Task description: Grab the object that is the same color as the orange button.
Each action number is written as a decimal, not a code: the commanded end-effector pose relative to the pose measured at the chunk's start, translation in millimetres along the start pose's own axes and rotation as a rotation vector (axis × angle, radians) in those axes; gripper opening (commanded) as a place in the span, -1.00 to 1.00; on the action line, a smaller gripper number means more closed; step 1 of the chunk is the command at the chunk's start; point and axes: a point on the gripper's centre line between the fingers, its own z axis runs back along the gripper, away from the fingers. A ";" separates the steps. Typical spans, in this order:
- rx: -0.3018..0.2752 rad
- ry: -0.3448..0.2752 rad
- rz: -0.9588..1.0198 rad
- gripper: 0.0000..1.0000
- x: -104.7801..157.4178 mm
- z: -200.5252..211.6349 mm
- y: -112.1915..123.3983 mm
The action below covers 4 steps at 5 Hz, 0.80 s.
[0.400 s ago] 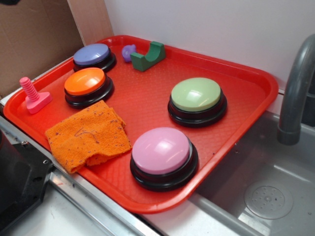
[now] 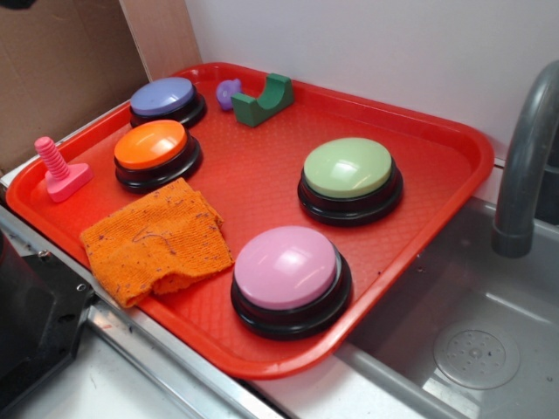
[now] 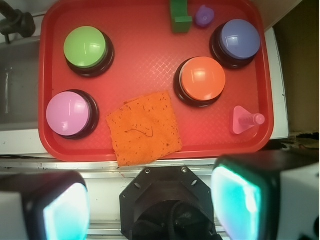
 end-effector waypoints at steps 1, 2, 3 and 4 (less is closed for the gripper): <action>-0.109 -0.108 0.045 1.00 14.0 -44.7 28.3; -0.079 -0.067 0.121 1.00 18.8 -73.4 44.2; -0.062 -0.048 0.154 1.00 25.2 -112.7 51.9; -0.037 -0.014 0.154 1.00 28.2 -147.4 55.6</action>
